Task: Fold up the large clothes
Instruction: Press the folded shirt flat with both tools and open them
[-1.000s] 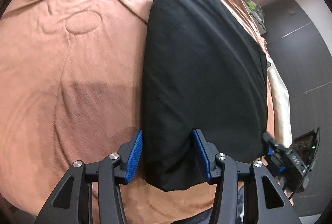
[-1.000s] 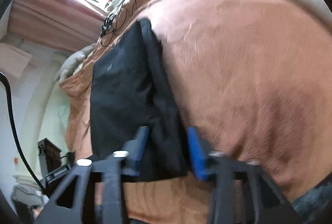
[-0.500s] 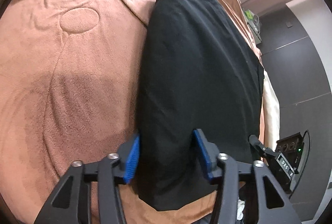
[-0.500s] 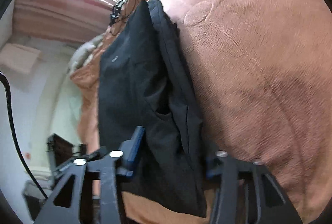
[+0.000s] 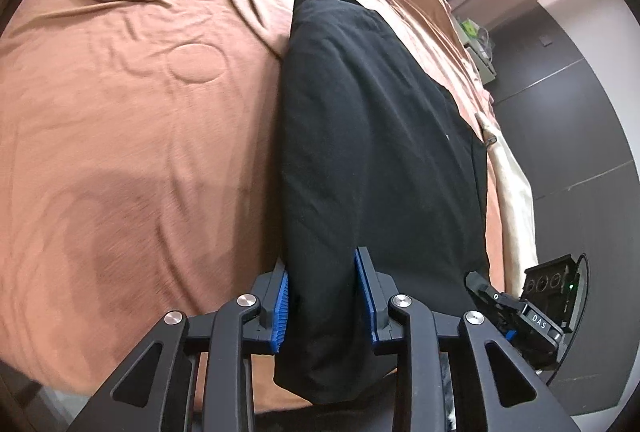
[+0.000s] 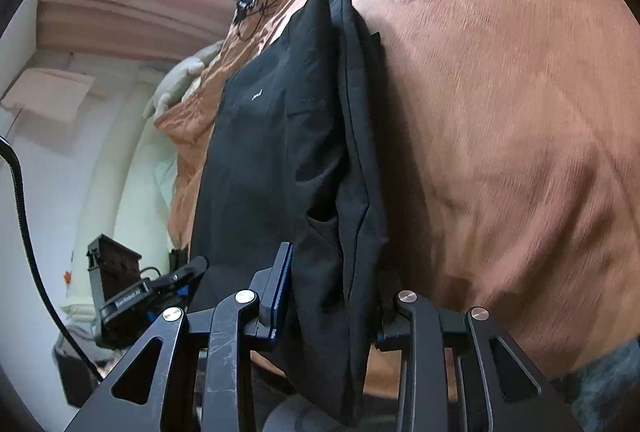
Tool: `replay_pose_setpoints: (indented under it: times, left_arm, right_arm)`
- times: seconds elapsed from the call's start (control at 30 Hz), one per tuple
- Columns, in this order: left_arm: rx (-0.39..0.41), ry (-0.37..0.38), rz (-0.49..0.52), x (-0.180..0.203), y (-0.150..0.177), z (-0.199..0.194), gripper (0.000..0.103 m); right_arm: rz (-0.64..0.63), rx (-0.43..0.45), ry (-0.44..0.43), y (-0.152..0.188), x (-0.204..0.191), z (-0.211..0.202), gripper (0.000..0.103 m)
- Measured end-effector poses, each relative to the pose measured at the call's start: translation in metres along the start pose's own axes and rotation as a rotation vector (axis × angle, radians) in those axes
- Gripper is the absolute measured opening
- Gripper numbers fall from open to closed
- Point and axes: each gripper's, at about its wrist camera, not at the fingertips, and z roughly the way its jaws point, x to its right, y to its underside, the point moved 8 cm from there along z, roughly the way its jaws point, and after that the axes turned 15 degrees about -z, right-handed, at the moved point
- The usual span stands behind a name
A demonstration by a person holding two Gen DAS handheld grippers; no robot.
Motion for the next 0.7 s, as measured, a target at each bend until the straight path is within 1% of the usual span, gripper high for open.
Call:
replay_pose_setpoints:
  times: [0.2,0.23,0.27,0.3,0.33,0.37,0.43,0.5,0.57,0.7]
  left_arm:
    - [-0.004,-0.011,-0.008,-0.024,0.018,-0.015,0.031]
    - [-0.009,-0.012,-0.011,-0.027,0.019,-0.015,0.032]
    - [-0.014,-0.02,-0.014,-0.028,0.019,-0.012,0.034]
    - [-0.019,-0.034,-0.02,-0.026,0.014,-0.005,0.036]
    - [-0.022,-0.056,-0.027,-0.03,0.013,-0.004,0.036]
    - [-0.025,-0.068,-0.032,-0.033,0.012,-0.002,0.038]
    - [-0.022,-0.069,-0.038,-0.033,0.008,-0.001,0.043]
    - [-0.006,-0.059,-0.036,-0.029,0.0,-0.001,0.052]
    - [0.013,-0.049,-0.034,-0.024,-0.009,0.0,0.058]
    - [0.017,-0.045,-0.035,-0.015,-0.027,0.01,0.059]
  right_arm:
    - [-0.037,-0.057,-0.004,0.013,-0.017,0.009,0.033]
    - [-0.048,-0.065,0.003,0.013,-0.018,0.009,0.038]
    - [-0.059,-0.072,0.016,0.013,-0.017,0.009,0.041]
    - [-0.064,-0.078,0.03,0.01,-0.018,0.011,0.046]
    - [-0.065,-0.084,0.043,0.007,-0.016,0.012,0.054]
    - [-0.063,-0.082,0.048,0.005,-0.015,0.011,0.056]
    - [-0.06,-0.051,0.058,-0.006,-0.01,0.005,0.062]
    - [-0.058,-0.028,0.065,-0.018,-0.003,-0.002,0.064]
    - [-0.05,-0.015,0.069,-0.031,0.005,-0.004,0.064]
    - [-0.038,-0.016,0.058,-0.051,0.013,0.003,0.064]
